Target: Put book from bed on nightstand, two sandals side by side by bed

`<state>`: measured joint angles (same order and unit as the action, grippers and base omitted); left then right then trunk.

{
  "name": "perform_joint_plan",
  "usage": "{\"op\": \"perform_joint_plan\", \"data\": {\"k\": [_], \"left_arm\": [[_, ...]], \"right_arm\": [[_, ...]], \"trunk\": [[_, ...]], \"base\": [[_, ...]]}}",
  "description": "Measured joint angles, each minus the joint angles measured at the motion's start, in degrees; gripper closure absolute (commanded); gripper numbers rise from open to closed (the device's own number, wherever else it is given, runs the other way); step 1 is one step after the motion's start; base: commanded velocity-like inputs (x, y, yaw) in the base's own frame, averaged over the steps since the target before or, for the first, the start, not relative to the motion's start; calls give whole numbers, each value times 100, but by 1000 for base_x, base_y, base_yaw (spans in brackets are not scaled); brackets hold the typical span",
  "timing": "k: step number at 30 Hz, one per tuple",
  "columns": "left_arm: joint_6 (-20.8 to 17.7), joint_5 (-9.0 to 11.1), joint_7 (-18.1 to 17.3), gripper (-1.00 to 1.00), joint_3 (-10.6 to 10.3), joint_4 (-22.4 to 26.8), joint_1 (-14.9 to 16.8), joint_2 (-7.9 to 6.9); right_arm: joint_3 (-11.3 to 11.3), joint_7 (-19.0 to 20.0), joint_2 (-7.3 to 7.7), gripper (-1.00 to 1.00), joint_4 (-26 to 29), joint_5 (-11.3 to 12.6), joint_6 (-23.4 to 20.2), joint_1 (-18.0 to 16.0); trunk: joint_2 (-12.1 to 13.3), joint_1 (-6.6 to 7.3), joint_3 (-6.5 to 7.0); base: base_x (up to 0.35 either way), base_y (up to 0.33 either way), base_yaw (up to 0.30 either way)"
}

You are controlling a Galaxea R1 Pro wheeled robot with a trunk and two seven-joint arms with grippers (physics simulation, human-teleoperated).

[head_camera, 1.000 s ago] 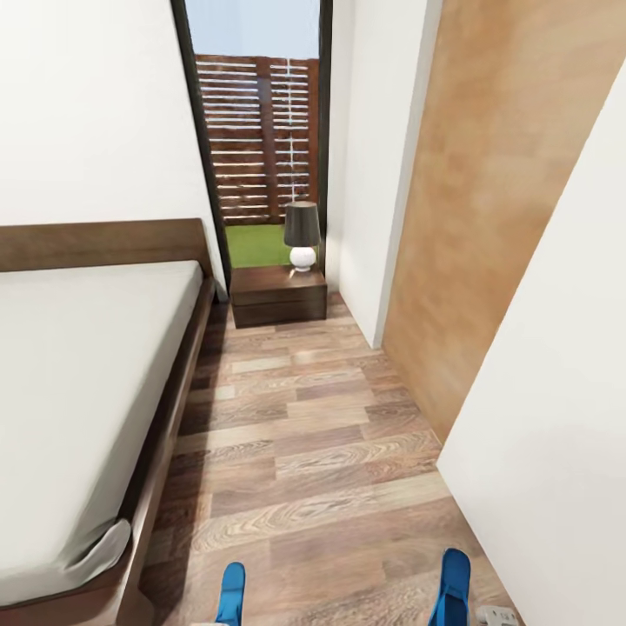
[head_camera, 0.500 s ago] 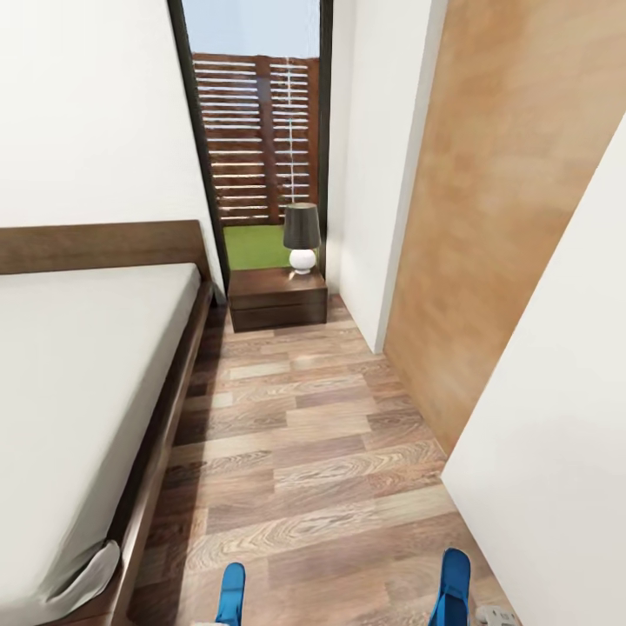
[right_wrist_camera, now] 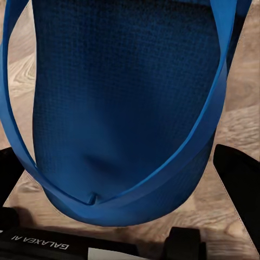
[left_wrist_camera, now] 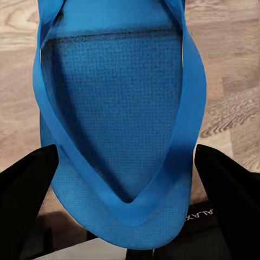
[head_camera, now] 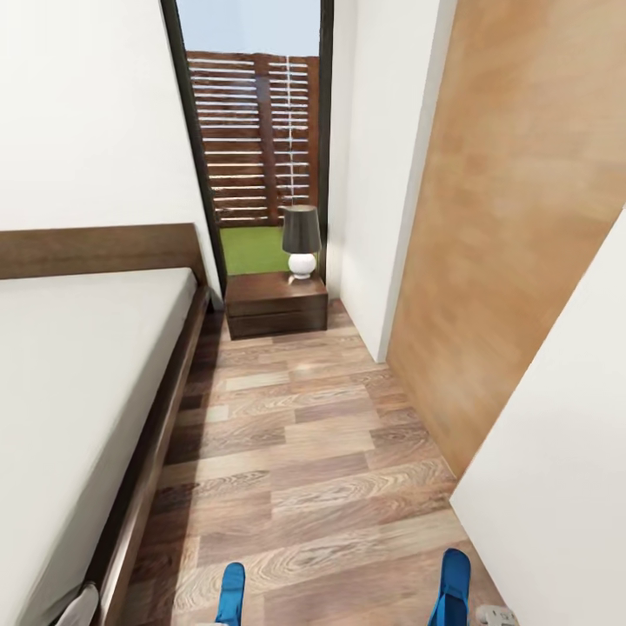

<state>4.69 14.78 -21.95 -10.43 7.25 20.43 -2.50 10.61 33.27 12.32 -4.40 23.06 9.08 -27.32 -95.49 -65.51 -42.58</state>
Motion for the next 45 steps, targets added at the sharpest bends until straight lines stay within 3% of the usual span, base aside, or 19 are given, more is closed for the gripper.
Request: {"op": "perform_joint_plan", "data": {"k": [19, 45], "left_arm": [[-3, -1, 1, 100, -1, 0, 0, 3], [0, -1, 1, 100, 0, -3, 0, 2]], "right_arm": [[2, 0, 0, 100, -1, -1, 0, 0], [2, 0, 0, 100, -1, 0, 1, 0]], "trunk": [[0, 0, 0], [0, 0, 0]], "base": [[321, -13, 0], [302, -130, 45]]}}
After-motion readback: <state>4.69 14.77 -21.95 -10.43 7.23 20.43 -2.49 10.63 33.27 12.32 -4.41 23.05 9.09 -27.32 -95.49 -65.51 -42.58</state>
